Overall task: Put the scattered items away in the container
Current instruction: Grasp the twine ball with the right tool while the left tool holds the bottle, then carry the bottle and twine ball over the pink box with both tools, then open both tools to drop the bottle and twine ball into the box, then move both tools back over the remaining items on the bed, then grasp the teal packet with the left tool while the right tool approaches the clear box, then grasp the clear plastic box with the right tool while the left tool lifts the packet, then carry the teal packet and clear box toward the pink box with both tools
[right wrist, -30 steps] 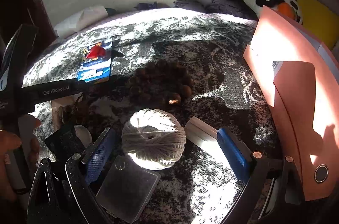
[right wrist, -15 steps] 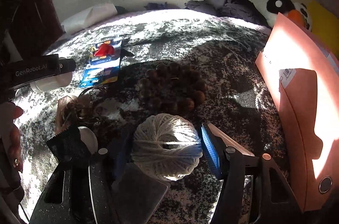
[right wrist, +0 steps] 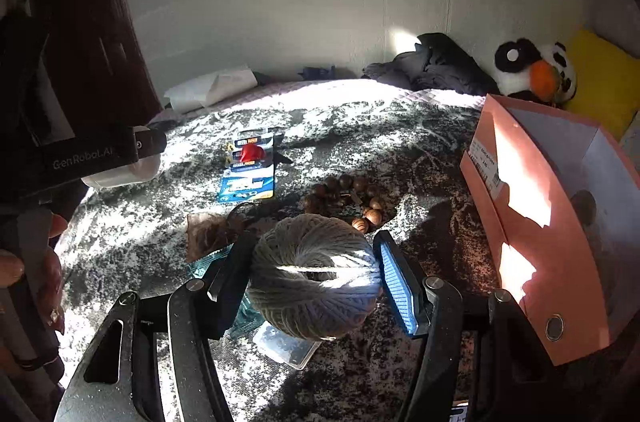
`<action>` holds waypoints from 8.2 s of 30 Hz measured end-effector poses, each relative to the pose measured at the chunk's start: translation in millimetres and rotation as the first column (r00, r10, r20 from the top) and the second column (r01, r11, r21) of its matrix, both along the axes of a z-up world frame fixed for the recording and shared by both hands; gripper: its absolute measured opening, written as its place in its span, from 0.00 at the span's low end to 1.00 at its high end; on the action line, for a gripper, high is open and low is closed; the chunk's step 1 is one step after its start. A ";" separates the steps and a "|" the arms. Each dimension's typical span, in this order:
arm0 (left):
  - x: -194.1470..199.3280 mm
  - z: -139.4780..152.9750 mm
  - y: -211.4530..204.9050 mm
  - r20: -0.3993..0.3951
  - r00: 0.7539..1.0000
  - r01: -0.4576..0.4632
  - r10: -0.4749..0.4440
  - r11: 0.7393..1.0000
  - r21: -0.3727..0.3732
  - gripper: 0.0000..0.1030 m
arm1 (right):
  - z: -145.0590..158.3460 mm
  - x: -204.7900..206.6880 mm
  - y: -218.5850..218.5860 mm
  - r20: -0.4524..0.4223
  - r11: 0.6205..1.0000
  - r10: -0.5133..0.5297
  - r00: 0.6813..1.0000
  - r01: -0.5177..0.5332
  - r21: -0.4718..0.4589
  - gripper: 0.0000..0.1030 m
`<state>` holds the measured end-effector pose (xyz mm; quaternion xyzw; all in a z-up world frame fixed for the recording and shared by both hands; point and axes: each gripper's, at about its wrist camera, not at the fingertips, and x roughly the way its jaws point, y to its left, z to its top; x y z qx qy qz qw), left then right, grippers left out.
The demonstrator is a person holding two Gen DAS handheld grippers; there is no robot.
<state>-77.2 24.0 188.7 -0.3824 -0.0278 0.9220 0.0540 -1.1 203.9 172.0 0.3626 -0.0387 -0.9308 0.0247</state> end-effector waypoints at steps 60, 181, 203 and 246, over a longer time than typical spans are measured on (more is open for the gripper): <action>78.6 54.2 421.8 -0.008 0.764 0.638 -0.645 0.757 -0.139 0.83 | 81.6 139.3 373.1 -0.197 0.849 -0.529 0.826 0.520 -0.100 0.62; 6.3 -148.3 46.5 0.340 0.934 0.132 -0.110 0.990 -0.043 0.99 | -80.5 24.2 27.4 0.183 0.996 -0.060 0.981 0.046 0.080 0.98; 42.8 -148.5 -5.2 0.368 0.918 0.134 -0.148 0.989 0.063 0.98 | -108.6 -3.3 -24.7 0.230 0.991 0.060 0.971 -0.087 0.107 0.97; 56.4 -133.1 -49.4 0.282 0.957 0.074 -0.063 0.997 -0.029 0.34 | -129.1 -14.7 -33.4 0.225 0.985 0.127 0.966 -0.149 0.084 0.62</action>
